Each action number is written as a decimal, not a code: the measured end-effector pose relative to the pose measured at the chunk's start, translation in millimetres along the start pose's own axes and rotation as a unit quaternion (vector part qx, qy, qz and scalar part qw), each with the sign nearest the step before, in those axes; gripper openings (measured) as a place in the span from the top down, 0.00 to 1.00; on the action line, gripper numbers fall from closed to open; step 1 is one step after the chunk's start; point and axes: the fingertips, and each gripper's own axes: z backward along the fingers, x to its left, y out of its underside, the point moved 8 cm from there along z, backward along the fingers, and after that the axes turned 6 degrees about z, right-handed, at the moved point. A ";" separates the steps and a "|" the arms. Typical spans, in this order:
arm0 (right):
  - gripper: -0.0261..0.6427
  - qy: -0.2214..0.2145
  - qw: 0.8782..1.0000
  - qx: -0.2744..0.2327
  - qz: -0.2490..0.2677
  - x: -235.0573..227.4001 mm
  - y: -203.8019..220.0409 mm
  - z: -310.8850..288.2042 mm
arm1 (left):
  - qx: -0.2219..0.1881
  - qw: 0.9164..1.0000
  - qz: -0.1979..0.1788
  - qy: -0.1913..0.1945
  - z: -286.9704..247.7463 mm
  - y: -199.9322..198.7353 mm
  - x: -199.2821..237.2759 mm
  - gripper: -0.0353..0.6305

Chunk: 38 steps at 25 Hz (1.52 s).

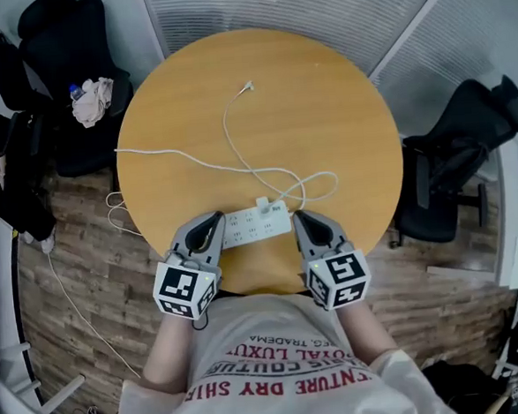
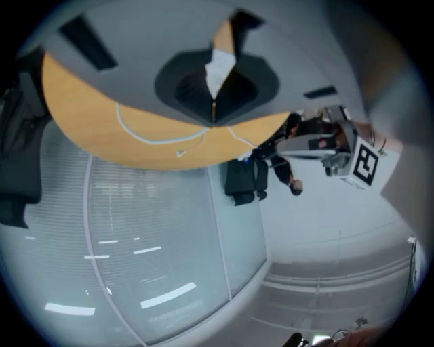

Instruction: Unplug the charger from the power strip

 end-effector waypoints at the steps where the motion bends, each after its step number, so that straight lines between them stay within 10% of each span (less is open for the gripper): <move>1: 0.92 0.002 1.000 0.012 -0.004 0.0 4.8 -5.0 | 0.012 1.000 -0.007 0.010 -6.1 6.8 2.7 0.90; 8: 0.92 0.001 0.997 0.072 -0.011 3.3 32.1 -39.8 | 0.120 0.989 -0.066 0.059 -47.4 73.6 17.2 0.90; 18: 0.92 0.004 0.989 0.147 -0.003 19.0 59.5 -67.9 | 0.259 0.950 -0.133 0.114 -87.6 137.5 5.3 0.90; 24: 0.64 0.013 0.983 0.181 -0.009 20.6 66.3 -90.3 | 0.285 0.942 -0.146 0.105 -94.3 142.3 3.0 0.90; 38: 0.70 0.047 0.962 0.265 -0.043 18.1 82.2 -134.6 | 0.265 0.943 -0.182 0.089 -92.6 145.3 -2.4 0.90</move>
